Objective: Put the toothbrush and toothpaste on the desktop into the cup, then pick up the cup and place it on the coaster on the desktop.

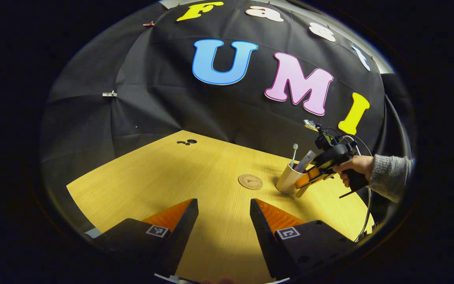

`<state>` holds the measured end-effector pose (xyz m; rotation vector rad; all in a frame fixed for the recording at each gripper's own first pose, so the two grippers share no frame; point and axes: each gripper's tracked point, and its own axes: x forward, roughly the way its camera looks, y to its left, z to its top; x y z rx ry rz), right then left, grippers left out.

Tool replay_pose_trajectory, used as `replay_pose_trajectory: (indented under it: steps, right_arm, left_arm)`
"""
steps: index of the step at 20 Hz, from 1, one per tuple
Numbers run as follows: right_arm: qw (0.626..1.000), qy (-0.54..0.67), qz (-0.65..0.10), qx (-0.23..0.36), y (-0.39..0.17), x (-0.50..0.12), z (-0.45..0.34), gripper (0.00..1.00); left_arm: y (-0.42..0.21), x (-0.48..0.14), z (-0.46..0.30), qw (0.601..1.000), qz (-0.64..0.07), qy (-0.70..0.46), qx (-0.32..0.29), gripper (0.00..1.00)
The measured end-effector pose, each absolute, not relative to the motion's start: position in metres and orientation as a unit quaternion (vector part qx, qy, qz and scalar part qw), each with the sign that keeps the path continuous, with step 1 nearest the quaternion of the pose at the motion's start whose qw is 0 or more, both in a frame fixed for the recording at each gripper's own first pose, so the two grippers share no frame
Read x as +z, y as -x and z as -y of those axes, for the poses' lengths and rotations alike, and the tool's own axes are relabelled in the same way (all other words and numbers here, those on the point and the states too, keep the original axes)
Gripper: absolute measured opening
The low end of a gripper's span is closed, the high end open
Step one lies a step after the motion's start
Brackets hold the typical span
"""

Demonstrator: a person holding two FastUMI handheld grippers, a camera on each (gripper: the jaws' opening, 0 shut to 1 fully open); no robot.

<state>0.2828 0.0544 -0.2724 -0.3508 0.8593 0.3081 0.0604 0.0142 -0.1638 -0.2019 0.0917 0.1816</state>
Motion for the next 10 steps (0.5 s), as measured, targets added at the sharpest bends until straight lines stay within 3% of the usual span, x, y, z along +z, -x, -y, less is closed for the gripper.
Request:
replay_pose_trajectory:
  steps: [10]
  right_arm:
    - [0.888, 0.163, -0.381, 0.198, -0.28, -0.23, -0.112, 0.14]
  left_arm:
    - [-0.062, -0.154, -0.026, 0.99, -0.037, 0.098, 0.099, 0.84]
